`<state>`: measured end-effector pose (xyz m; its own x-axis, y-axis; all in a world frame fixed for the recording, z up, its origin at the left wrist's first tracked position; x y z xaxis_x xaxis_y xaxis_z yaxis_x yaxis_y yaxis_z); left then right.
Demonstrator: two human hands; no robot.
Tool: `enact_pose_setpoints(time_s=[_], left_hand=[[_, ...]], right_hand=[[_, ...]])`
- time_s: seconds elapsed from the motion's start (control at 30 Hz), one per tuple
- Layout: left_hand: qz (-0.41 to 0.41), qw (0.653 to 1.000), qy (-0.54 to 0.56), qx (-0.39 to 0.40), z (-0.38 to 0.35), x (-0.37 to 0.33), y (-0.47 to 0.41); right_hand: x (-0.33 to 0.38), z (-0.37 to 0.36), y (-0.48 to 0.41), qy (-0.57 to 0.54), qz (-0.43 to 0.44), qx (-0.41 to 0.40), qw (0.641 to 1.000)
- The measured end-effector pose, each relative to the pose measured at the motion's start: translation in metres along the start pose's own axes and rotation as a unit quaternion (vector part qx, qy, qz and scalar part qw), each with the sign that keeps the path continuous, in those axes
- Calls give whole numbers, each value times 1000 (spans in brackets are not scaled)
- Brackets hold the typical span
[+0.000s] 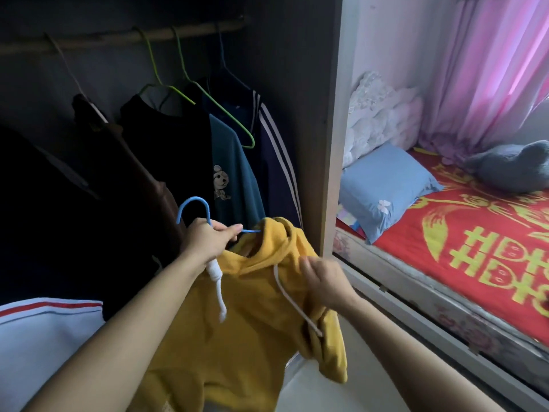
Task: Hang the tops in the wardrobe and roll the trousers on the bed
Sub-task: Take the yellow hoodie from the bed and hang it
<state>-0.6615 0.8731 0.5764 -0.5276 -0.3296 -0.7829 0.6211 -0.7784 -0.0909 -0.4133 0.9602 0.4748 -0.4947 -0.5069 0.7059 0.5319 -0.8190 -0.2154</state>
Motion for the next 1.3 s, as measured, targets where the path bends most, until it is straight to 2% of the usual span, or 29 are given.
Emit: enact_pose_setpoints(time_s=[0.07, 0.17, 0.23, 0.3, 0.37, 0.4, 0.43, 0.5, 0.57, 0.6, 0.67, 0.73, 0.77, 0.83, 0.9, 1.0, 1.07, 1.1, 1.17, 1.2, 1.3], left_hand=[[-26, 999, 30, 24, -6, -10, 4], [-72, 994, 41, 76, -14, -30, 11], [-83, 993, 36, 79, -8, -41, 10], [-86, 991, 38, 99, -6, -52, 12], [-97, 986, 37, 133, -11, -66, 17], [-107, 983, 30, 147, -15, -74, 21], [-120, 980, 19, 157, -18, -83, 24], [-147, 974, 2, 172, -25, -99, 29], [-175, 968, -5, 181, -29, -114, 34], [-191, 964, -4, 183, -30, -120, 35], [-218, 960, 6, 174, -26, -128, 30], [-233, 963, -25, 130, -14, -124, 18], [-234, 963, -91, 99, -8, -116, 10], [-186, 955, -226, 46, 6, -90, -5], [-135, 967, -217, -6, 25, -74, -9], [-162, 973, -153, -68, 39, -82, -4], [-177, 975, -119, -62, 43, -83, 1], [-186, 973, -134, -34, 40, -83, 5], [-208, 955, -209, 43, 27, -73, 9], [-224, 940, -251, 57, 26, -69, 9], [-269, 918, -289, -24, 57, -76, -2]], right_hand=[[-7, -27, 7, 32, -7, 115, 993], [-23, -29, 12, 132, -33, 174, 975], [-36, -9, 11, 137, -66, 107, 983], [-30, 31, 11, 63, -90, -53, 993], [-3, 68, 7, 18, -28, -170, 985], [16, 80, 2, 20, 21, -177, 984], [37, 86, -5, 39, 71, -150, 985], [71, 86, -20, 97, 129, -30, 986], [86, 81, -26, 123, 131, 105, 978], [90, 82, -28, 124, 128, 143, 973], [95, 94, -29, 114, 117, 153, 975], [98, 111, -31, 97, 109, 101, 984], [98, 121, -30, 91, 105, 62, 988], [97, 135, -28, 83, 98, 1, 992], [98, 138, -26, 95, 84, -24, 992], [99, 142, -30, 181, 33, -69, 981], [98, 147, -33, 214, -15, -88, 973], [97, 149, -35, 205, -35, -92, 974], [105, 149, -36, 171, -50, -91, 980], [113, 147, -36, 157, -51, -88, 982], [139, 139, -33, 131, -41, -87, 987]])
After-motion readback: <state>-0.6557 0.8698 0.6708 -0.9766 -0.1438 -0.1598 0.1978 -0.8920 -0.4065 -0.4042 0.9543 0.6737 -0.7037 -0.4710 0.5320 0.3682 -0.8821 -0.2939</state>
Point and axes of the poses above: each hand's wrist, its own y-axis away from the middle knuckle, its own z-axis out of the back of the hand, x = y × z, the point moved 10 cm from there along -y, towards the middle knuckle, and after that the axes turned 1 degree about y, right-handed, at the moved point
